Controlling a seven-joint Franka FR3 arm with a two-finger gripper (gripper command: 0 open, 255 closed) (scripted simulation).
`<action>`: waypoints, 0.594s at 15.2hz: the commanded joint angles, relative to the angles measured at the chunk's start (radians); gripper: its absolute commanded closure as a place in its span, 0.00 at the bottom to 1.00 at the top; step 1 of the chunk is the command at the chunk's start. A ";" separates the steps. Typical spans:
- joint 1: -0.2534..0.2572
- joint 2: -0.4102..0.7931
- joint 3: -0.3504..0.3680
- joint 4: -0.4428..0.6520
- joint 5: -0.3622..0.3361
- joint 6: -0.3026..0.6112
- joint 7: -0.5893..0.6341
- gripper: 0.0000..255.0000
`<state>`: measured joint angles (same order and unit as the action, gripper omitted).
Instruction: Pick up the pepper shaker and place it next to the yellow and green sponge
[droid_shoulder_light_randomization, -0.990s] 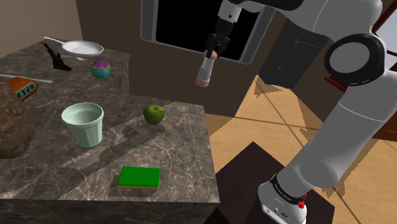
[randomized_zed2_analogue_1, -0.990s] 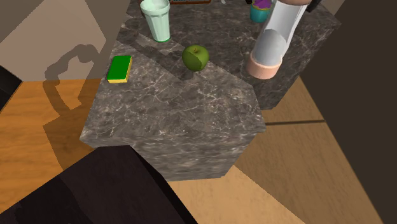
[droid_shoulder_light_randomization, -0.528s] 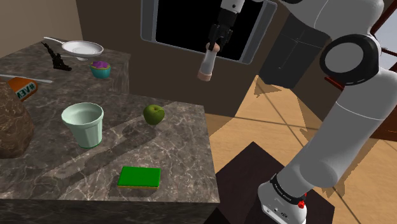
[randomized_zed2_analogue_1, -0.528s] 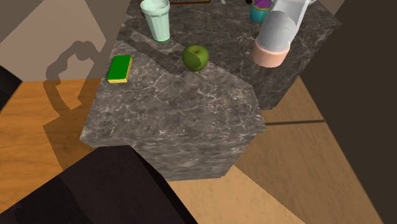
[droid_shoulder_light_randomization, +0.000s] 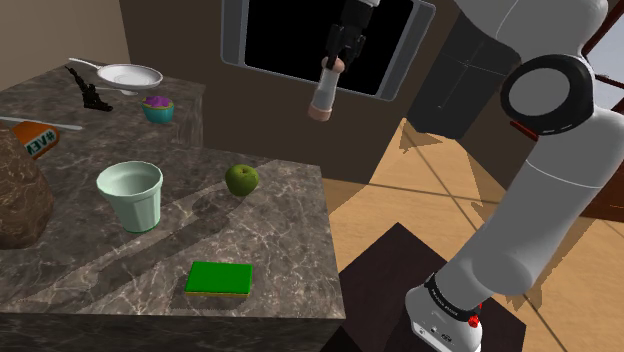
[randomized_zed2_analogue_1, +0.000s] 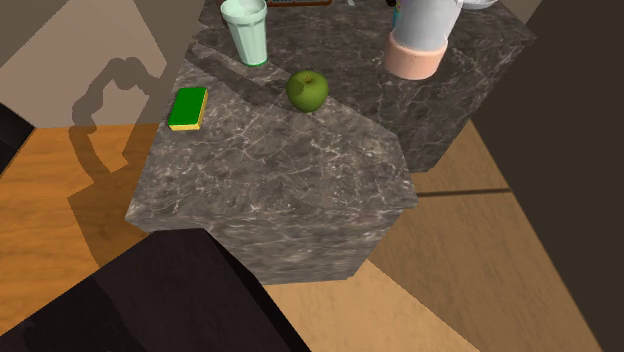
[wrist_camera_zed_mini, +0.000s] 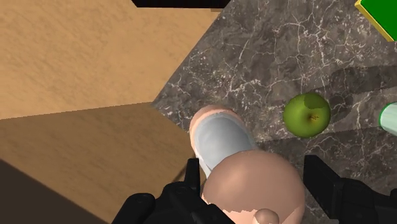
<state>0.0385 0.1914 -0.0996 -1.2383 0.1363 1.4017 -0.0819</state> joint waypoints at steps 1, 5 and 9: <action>0.030 -0.028 0.018 -0.039 -0.005 0.016 0.045 1.00; 0.086 -0.060 0.057 -0.083 -0.012 0.040 0.137 1.00; 0.141 -0.072 0.098 -0.101 -0.017 0.057 0.230 1.00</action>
<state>0.1649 0.1090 -0.0126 -1.3564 0.1205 1.4624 0.1207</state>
